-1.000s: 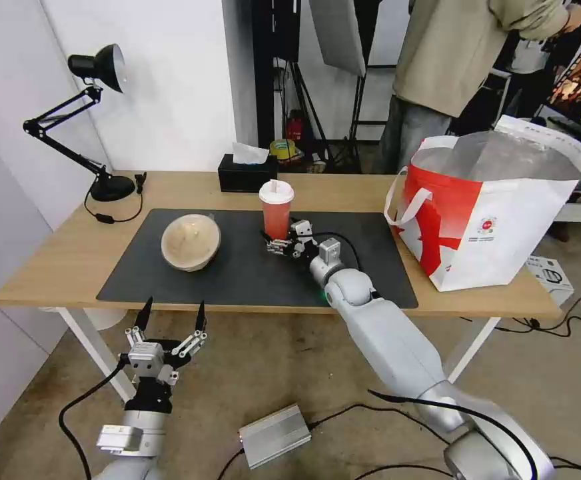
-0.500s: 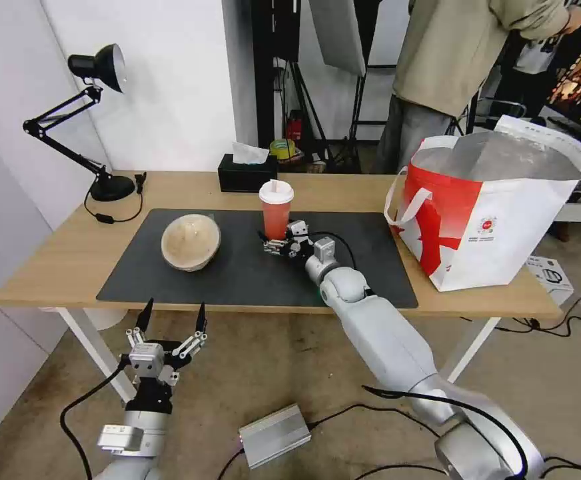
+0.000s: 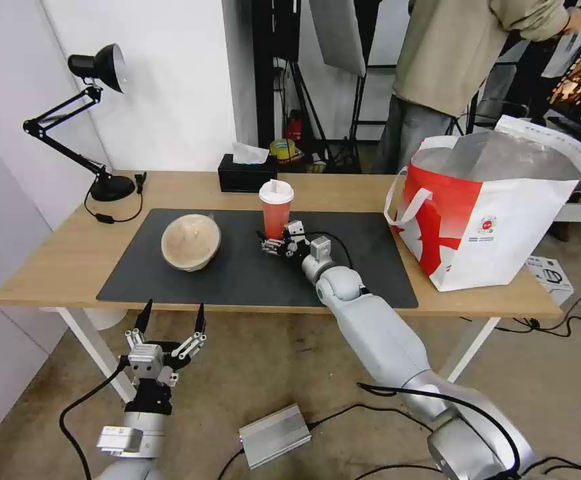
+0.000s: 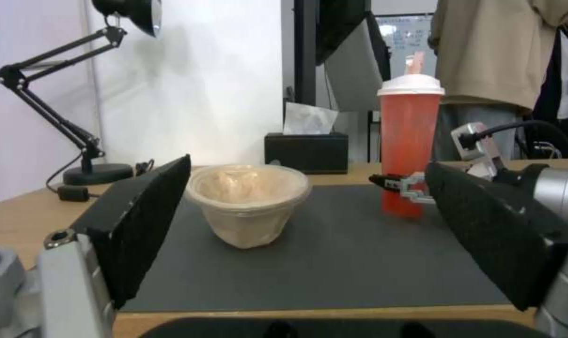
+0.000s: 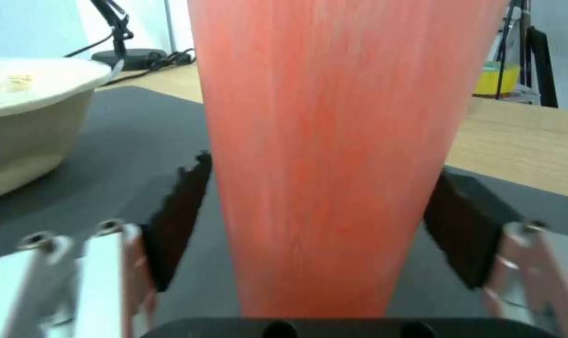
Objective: Pick up the trash from the table and place it into the takeout bag.
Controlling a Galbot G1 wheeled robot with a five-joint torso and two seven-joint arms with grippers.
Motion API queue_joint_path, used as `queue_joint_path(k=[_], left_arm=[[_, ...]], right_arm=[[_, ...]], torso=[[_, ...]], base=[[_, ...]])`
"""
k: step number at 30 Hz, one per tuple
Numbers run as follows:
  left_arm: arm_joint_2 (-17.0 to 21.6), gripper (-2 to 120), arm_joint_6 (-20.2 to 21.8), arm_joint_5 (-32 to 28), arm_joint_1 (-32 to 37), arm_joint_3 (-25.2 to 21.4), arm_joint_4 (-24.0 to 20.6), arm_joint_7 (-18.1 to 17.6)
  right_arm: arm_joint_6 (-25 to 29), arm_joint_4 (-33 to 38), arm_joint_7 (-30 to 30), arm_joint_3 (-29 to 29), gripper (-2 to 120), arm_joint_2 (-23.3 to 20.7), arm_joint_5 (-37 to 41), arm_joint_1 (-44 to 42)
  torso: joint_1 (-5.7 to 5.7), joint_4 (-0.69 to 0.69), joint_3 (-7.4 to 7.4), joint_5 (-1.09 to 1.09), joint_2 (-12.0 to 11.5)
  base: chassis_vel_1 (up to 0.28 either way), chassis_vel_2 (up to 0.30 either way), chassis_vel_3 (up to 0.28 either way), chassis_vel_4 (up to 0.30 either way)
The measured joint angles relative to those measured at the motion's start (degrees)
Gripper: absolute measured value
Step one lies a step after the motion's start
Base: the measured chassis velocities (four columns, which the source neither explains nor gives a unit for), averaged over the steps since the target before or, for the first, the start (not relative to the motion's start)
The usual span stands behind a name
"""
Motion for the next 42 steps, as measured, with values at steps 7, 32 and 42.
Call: queue_joint_path(k=[7,32,42], left_arm=[[-0.1,100,0.0,0.0,-0.1,0.1,0.0,0.0],[-0.1,100,-0.2,-0.2,-0.1,0.5,0.0,0.0],[0.5,100,-0.2,-0.2,-0.7,1.0,0.3,0.0]], right_arm=[[0.0,0.1,0.0,0.1,52,0.0,-0.1,-0.3],[-1.5,7.6,1.3,-0.1,4,-2.3,-0.1,-1.1],[-4.7,16.1,3.3,-1.4,4,-6.1,2.4,-1.1]], torso=[[0.0,0.0,0.0,0.0,0.0],[0.0,0.0,0.0,0.0,0.0],[0.0,0.0,0.0,0.0,0.0]], base=[[0.0,0.0,0.0,0.0],[0.0,0.0,0.0,0.0],[0.0,0.0,0.0,0.0]])
